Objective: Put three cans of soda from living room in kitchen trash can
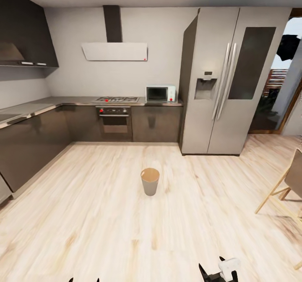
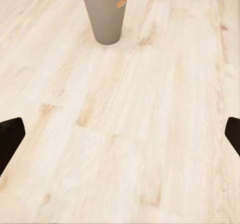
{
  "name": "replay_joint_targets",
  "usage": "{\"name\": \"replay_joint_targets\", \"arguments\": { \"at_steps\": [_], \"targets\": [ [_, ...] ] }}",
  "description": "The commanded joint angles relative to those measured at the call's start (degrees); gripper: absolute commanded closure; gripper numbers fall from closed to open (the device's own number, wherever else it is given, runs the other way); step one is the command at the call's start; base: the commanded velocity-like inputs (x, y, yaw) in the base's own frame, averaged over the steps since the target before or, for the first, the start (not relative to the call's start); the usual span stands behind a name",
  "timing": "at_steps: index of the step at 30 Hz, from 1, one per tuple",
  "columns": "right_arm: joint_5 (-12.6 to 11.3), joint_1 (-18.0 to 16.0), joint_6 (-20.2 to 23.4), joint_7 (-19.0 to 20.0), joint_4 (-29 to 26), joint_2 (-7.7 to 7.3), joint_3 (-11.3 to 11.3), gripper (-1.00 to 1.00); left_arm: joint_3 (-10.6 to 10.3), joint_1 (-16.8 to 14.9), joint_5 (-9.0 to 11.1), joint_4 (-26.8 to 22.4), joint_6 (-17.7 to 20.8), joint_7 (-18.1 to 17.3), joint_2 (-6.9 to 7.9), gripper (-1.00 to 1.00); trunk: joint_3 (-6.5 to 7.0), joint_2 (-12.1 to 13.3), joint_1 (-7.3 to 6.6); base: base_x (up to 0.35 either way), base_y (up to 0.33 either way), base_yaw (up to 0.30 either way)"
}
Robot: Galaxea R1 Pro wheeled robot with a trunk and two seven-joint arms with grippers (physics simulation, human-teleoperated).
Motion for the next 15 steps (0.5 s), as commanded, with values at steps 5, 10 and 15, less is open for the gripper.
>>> {"name": "replay_joint_targets", "arguments": {
  "at_steps": [5,10,15],
  "targets": [
    [-0.01,0.00,0.00,-0.01,0.00,0.00,0.00,-1.00,0.03,0.00,0.04,0.00,0.00,0.00,-0.02,-1.00,0.00,0.00,0.00,0.300,0.108,-0.055],
    [-0.03,0.00,0.00,0.00,0.00,0.00,0.00,-1.00,0.04,0.00,0.03,0.00,0.00,0.00,-0.01,-1.00,0.00,0.00,0.00,0.300,0.108,-0.013],
    [-0.04,0.00,0.00,0.01,0.00,0.00,0.00,-1.00,0.03,0.00,0.00,0.00,0.00,0.00,-0.02,-1.00,0.00,0.00,0.00,0.300,0.108,-0.002]
  ]
}}
